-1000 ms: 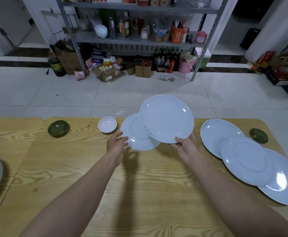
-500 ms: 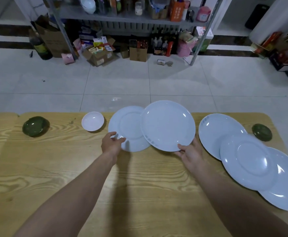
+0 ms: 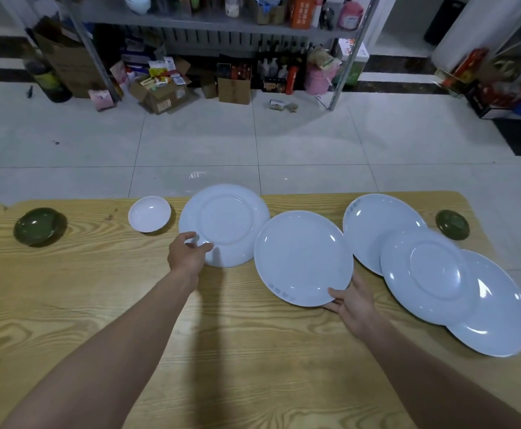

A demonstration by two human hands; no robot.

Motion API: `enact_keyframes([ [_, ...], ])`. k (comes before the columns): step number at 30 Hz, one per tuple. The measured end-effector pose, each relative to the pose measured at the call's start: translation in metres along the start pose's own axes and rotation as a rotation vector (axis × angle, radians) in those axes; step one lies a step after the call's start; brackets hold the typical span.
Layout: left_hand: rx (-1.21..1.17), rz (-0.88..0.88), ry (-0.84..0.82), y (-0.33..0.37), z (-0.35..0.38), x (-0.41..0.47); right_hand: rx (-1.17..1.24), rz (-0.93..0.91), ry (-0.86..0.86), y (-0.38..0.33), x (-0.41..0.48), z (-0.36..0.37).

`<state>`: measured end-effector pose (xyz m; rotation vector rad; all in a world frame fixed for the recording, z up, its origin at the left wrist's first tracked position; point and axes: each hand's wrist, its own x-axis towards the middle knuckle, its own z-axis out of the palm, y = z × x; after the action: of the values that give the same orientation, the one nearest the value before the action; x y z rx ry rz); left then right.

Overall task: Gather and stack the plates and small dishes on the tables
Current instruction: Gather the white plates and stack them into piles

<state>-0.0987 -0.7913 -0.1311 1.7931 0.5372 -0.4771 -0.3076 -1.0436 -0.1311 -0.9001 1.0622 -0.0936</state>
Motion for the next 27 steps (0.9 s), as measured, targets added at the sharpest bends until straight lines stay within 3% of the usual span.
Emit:
enact_keyframes([
  [9, 0.033, 0.091, -0.037, -0.007, -0.023, -0.026, 0.030, -0.042, -0.040, -0.005, -0.024, 0.016],
  [13, 0.270, 0.294, -0.011, 0.000, -0.049, -0.047, -0.001, -0.065, -0.084, -0.011, -0.037, 0.039],
  [17, 0.763, 0.546, 0.077, 0.005, -0.093, -0.069, -0.053, -0.079, -0.146, -0.010, -0.056, 0.071],
  [22, 0.999, 0.596, 0.219, 0.004, -0.170, -0.089, -0.138, -0.129, -0.215, 0.005, -0.099, 0.130],
  [27, 1.045, 0.601, 0.356, -0.008, -0.275, -0.104, -0.142, -0.157, -0.329, 0.048, -0.148, 0.207],
])
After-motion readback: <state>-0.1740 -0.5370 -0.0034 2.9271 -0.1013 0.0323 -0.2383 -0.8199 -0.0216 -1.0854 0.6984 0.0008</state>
